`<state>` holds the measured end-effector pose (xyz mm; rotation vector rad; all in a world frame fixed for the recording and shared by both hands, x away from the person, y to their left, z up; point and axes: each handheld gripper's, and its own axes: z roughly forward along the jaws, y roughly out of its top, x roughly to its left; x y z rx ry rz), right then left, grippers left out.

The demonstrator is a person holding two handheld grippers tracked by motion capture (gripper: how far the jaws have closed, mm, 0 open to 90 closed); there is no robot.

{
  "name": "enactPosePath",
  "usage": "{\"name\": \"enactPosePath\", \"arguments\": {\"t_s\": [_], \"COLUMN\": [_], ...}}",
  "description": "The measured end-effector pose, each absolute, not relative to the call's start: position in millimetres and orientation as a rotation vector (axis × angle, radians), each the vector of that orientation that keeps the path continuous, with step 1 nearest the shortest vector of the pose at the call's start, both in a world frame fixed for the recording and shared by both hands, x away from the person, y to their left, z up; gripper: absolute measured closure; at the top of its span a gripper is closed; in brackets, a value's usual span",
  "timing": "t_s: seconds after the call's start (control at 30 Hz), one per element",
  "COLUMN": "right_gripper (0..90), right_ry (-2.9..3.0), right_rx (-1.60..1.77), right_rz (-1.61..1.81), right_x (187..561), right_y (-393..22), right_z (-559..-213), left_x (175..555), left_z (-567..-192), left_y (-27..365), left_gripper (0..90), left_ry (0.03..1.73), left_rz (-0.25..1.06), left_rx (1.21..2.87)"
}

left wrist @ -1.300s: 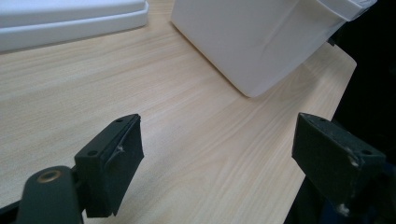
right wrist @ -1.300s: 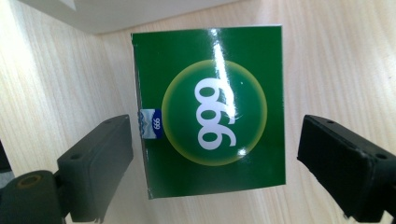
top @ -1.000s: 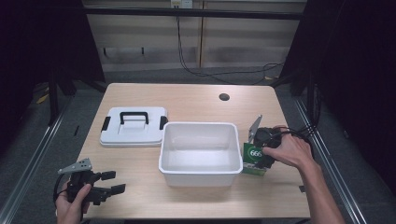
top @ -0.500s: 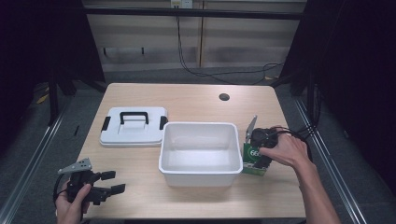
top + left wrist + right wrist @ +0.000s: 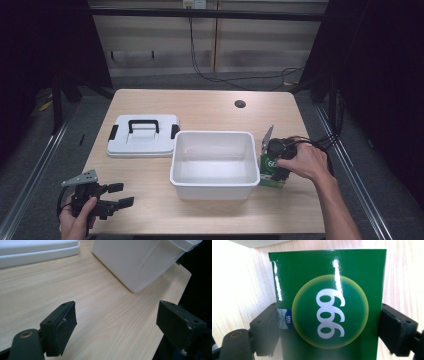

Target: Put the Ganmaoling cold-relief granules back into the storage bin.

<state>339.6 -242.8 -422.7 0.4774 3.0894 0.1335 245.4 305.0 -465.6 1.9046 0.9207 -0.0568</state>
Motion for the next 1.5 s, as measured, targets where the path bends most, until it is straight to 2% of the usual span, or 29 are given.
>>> {"name": "enactPosePath", "arguments": {"t_s": [0.73, 1.5], "right_gripper": [15.9, 15.9], "right_ry": [3.088, 3.037], "right_rx": [0.496, 0.6], "right_rz": [0.18, 0.318], "right_x": [333.2, 319.7], "right_y": [-252.9, -274.3], "right_z": [-412.8, -387.4], "left_x": [245.8, 245.4], "left_z": [-465.4, -465.6], "left_y": [304.8, 305.0], "left_gripper": [16.5, 16.5], "left_ry": [0.922, 0.921], "left_rz": [-0.059, -0.056], "left_rx": [1.903, 1.905]}}
